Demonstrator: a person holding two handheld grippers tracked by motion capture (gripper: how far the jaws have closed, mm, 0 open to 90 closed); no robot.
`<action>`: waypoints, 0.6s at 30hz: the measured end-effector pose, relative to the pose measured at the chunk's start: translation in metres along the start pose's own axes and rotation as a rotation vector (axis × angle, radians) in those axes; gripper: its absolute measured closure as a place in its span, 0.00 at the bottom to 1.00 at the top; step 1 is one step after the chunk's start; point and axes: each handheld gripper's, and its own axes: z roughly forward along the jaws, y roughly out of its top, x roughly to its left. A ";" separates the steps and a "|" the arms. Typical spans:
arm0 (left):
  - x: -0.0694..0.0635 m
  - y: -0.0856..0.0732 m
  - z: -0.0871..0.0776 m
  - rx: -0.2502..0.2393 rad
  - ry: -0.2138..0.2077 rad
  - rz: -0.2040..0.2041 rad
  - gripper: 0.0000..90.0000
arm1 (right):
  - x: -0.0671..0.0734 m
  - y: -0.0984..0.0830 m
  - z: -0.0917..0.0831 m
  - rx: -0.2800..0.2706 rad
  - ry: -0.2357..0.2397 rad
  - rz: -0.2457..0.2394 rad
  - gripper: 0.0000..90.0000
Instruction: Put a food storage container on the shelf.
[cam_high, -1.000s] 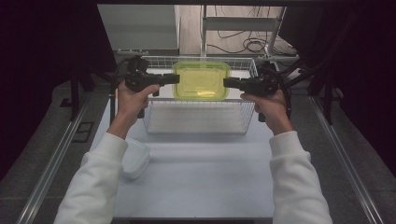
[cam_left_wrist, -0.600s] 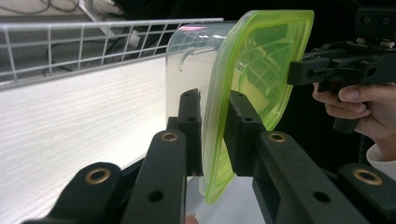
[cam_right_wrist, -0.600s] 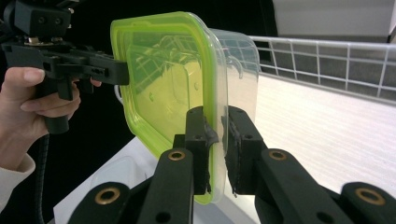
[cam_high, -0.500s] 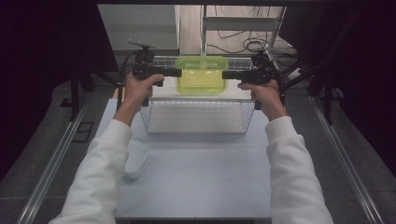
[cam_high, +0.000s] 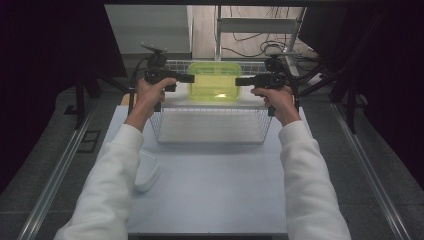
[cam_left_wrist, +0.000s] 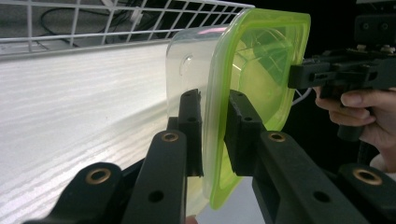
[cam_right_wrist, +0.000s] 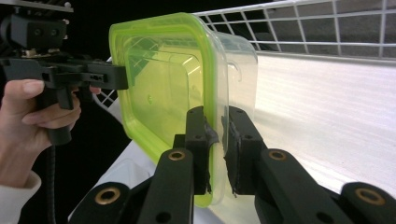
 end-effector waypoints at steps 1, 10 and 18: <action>0.002 0.002 0.000 0.007 -0.003 -0.012 0.87 | 0.000 0.001 0.001 0.005 -0.012 0.005 0.88; 0.022 0.014 0.008 0.006 -0.032 -0.142 0.87 | 0.000 0.010 0.012 0.000 -0.071 0.132 0.85; 0.032 0.018 0.018 0.008 -0.031 -0.203 0.84 | -0.009 0.011 0.021 -0.023 -0.087 0.254 0.82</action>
